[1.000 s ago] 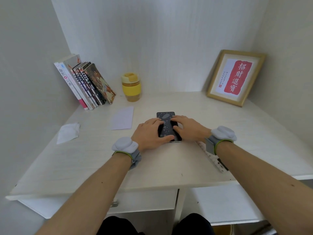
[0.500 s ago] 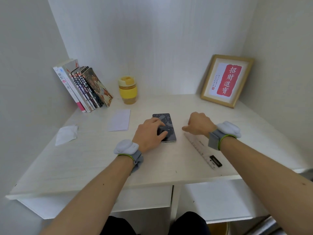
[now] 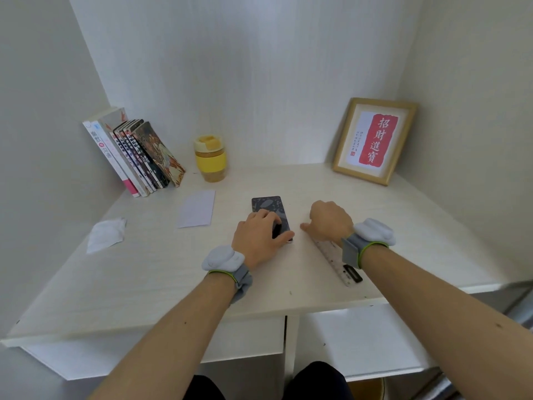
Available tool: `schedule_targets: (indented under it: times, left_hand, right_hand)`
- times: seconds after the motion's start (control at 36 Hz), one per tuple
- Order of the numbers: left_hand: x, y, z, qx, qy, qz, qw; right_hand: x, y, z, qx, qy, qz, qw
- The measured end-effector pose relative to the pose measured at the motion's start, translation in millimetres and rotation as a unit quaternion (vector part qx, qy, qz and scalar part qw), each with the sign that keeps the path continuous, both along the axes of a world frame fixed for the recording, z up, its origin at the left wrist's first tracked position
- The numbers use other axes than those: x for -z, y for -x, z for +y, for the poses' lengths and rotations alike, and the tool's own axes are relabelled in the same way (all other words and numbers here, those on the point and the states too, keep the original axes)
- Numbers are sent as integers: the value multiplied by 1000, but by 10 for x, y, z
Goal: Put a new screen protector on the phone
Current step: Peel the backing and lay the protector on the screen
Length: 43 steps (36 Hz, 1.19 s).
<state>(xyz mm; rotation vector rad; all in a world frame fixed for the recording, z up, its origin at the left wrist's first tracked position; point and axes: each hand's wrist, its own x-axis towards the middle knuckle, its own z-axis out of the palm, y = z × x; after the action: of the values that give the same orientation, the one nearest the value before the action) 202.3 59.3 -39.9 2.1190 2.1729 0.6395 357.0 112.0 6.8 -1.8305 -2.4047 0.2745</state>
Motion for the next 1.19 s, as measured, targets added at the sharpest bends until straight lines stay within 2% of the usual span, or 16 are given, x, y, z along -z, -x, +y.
schedule_targets:
  times: [0.08, 0.31, 0.44, 0.61, 0.94, 1.19]
  left_hand:
    - [28, 44, -6, -12, -13, -38, 999]
    - [17, 169, 30, -96, 6, -65, 993]
    - [-21, 211, 46, -81, 25, -51, 995]
    - [12, 279, 72, -58, 33, -81, 995]
    - [-3, 327, 81, -34, 46, -105, 993]
    - [33, 275, 52, -36, 40, -70, 996]
  right_hand:
    - [49, 92, 22, -23, -40, 52, 998]
    - [107, 275, 111, -21, 17, 146, 989]
    - [116, 323, 158, 4, 38, 197, 980]
    - [117, 391, 193, 46, 54, 229, 971]
    - [157, 417, 210, 32, 42, 233, 971]
    - [223, 373, 182, -61, -12, 142, 988]
